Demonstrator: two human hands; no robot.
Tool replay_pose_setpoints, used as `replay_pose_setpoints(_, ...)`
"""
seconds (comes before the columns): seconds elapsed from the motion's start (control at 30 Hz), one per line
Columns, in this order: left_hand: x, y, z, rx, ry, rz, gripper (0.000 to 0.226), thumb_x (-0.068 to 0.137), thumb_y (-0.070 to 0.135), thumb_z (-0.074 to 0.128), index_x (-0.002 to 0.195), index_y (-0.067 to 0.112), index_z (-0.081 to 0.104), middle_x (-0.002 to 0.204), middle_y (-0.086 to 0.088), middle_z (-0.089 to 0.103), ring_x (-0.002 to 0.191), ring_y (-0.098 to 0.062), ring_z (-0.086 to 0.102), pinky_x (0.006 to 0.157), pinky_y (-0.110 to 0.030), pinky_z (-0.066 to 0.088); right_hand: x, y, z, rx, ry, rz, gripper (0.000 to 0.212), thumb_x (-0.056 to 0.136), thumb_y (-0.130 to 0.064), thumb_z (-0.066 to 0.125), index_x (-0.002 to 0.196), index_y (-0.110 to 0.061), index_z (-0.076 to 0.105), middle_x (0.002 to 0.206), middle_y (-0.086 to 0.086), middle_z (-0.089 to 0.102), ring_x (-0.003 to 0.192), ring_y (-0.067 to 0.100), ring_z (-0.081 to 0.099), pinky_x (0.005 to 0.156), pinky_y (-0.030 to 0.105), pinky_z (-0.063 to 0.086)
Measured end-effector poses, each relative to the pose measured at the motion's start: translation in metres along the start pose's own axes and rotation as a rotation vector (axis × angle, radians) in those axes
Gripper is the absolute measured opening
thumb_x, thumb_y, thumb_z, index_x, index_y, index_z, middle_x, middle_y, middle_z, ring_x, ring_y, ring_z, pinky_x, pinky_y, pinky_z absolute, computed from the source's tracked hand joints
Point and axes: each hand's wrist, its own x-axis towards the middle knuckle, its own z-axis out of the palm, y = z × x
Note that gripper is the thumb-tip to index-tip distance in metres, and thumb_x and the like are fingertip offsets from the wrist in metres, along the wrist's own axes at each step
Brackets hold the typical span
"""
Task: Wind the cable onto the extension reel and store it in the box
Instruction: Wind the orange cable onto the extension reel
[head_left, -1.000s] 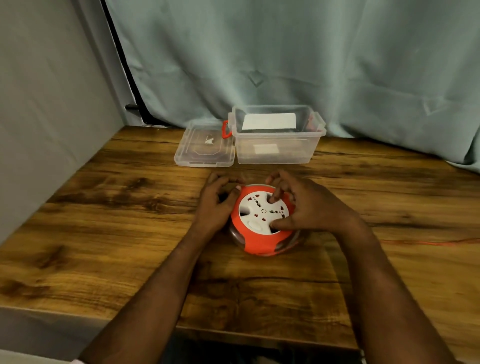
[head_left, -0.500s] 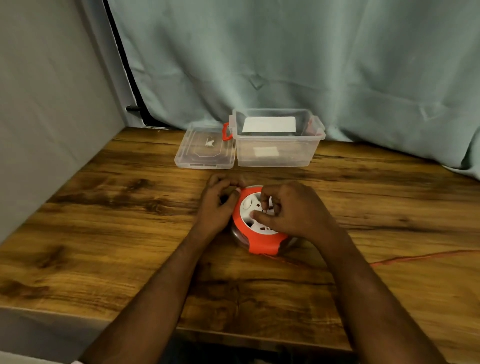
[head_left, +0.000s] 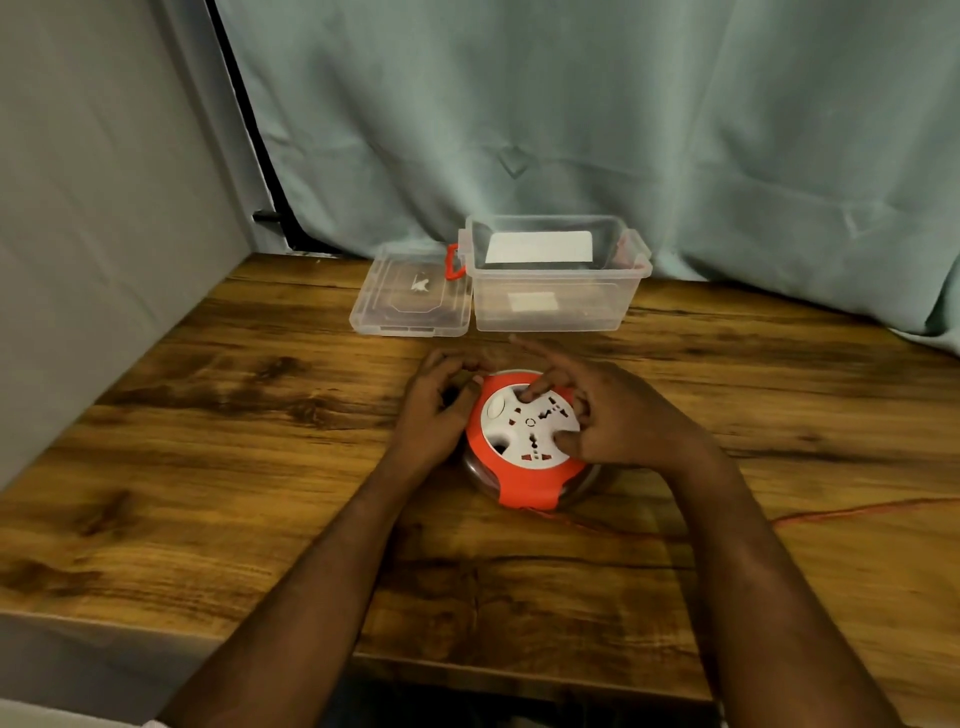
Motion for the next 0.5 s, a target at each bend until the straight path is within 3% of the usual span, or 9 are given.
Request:
replay_pose_setpoints(0.17, 0.0, -0.004, 0.001, 0.017, 0.008, -0.022, 0.022, 0.099, 0.015, 0.057, 0.119, 0.018, 0.067, 0.125, 0.006, 0.056, 0.108, -0.002, 0.06, 0.086, -0.016, 0.054, -0.002, 0.003, -0.003, 0.005, 0.025, 0.008, 0.132, 0.069, -0.028, 0.091, 0.16, -0.052, -0.002, 0.116, -0.019, 0.069, 0.082, -0.01, 0.062, 0.062, 0.013, 0.049)
replay_pose_setpoints(0.27, 0.001, -0.004, 0.0, 0.033, 0.007, -0.01, 0.022, 0.099, 0.014, 0.057, 0.118, 0.018, 0.067, 0.125, 0.005, 0.057, 0.105, 0.002, 0.06, 0.086, -0.013, 0.051, -0.004, 0.0, -0.004, -0.03, 0.064, 0.014, 0.129, 0.066, -0.038, 0.093, 0.16, -0.05, 0.005, 0.109, -0.019, 0.069, 0.092, -0.001, 0.065, 0.069, 0.022, 0.055)
replay_pose_setpoints(0.37, 0.0, -0.004, 0.001, 0.034, 0.006, -0.004, 0.023, 0.098, 0.013, 0.057, 0.118, 0.018, 0.067, 0.124, 0.007, 0.057, 0.11, -0.001, 0.059, 0.09, -0.019, 0.052, -0.005, -0.005, -0.003, -0.105, 0.11, 0.027, 0.107, 0.064, -0.054, 0.09, 0.15, -0.043, 0.03, 0.099, -0.017, 0.068, 0.092, 0.008, 0.065, 0.074, 0.032, 0.058)
replay_pose_setpoints(0.5, 0.0, -0.003, 0.0, 0.016, 0.002, 0.002, 0.023, 0.099, 0.011, 0.056, 0.118, 0.019, 0.067, 0.124, 0.008, 0.055, 0.108, -0.001, 0.06, 0.089, -0.016, 0.052, -0.001, -0.01, 0.004, -0.238, 0.167, 0.038, 0.061, 0.06, -0.068, 0.083, 0.105, -0.038, 0.056, 0.081, -0.017, 0.064, 0.076, 0.005, 0.059, 0.062, 0.027, 0.047)
